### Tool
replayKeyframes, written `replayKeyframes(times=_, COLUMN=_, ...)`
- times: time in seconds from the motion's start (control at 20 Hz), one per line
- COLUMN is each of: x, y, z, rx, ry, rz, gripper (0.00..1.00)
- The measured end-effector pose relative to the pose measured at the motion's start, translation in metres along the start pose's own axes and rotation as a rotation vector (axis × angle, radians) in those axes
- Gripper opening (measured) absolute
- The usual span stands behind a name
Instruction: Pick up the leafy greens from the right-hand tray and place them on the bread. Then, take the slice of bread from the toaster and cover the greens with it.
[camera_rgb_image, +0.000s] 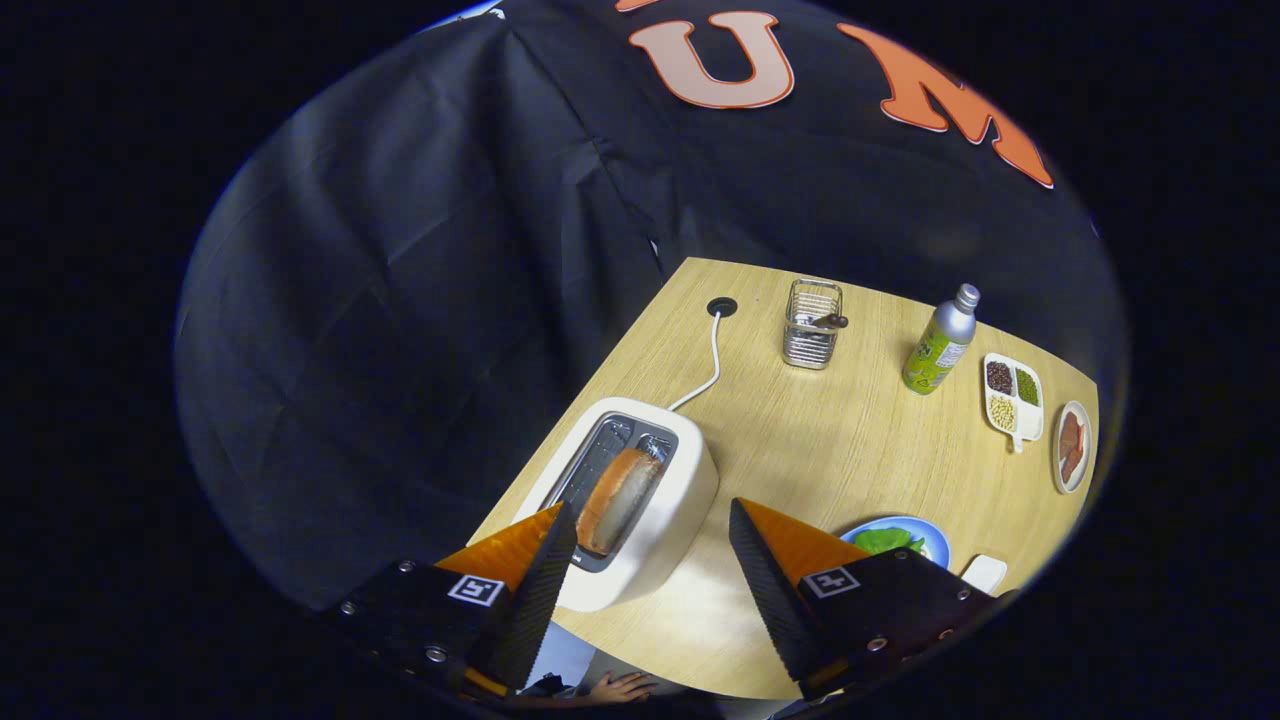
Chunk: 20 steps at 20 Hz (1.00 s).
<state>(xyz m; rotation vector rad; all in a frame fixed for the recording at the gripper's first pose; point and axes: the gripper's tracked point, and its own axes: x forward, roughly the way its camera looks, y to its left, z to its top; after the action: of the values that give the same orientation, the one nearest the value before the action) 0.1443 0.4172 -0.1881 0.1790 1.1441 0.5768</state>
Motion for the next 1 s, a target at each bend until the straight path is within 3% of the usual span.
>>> replayKeyframes(times=0.65, x=0.044, y=0.028, z=-0.004, rx=0.038, ry=0.152, rz=-0.093, gripper=0.71)
replayKeyframes(times=1.0, x=0.067, y=0.022, z=-0.022, rx=0.021, ry=0.234, rz=-0.169, gripper=0.48)
